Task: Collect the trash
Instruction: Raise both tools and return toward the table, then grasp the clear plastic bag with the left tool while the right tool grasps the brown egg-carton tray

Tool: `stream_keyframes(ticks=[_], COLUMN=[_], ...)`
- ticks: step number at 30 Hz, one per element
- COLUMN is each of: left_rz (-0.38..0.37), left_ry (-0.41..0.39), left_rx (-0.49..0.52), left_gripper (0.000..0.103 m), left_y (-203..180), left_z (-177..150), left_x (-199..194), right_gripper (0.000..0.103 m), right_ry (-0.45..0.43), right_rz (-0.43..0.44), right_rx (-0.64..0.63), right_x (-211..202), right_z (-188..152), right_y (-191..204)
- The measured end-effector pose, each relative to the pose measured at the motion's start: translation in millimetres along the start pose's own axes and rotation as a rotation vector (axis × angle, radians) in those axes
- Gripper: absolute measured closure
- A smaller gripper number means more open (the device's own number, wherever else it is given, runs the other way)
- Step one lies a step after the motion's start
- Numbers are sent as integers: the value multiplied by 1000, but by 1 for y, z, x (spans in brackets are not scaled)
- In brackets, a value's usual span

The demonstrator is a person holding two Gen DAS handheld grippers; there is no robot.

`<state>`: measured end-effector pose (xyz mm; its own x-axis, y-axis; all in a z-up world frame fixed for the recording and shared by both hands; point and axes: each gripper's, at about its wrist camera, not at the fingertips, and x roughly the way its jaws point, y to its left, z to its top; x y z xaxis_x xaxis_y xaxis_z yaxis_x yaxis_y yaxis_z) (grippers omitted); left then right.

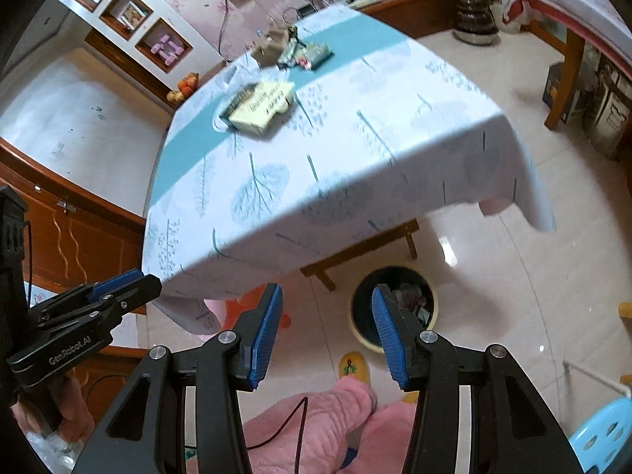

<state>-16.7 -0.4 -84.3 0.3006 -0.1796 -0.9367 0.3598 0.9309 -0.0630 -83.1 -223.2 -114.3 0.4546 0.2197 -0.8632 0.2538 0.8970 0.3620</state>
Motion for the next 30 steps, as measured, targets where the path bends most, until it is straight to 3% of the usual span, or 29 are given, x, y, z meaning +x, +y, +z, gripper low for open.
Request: stream_keyframes(ticks=[5, 7, 13, 19, 30], left_rz=[7, 2, 0, -31, -91], left_ry=[-22, -25, -36, -32, -7], left_rx=[-48, -61, -78, -80, -120], left_gripper=[72, 68, 63, 63, 62], left_y=[16, 23, 49, 90, 177], left_z=[13, 20, 59, 127, 280], left_x=[-5, -4, 6, 30, 96], right_gripper=[55, 55, 49, 49, 47], right_ry=[-27, -35, -70, -99, -92], right_rz=[10, 13, 7, -23, -65], right_rx=[-30, -35, -18, 23, 57], right_x=[-10, -10, 0, 22, 106], right_z=[22, 30, 68, 128, 279], right_y=[9, 13, 25, 42, 100])
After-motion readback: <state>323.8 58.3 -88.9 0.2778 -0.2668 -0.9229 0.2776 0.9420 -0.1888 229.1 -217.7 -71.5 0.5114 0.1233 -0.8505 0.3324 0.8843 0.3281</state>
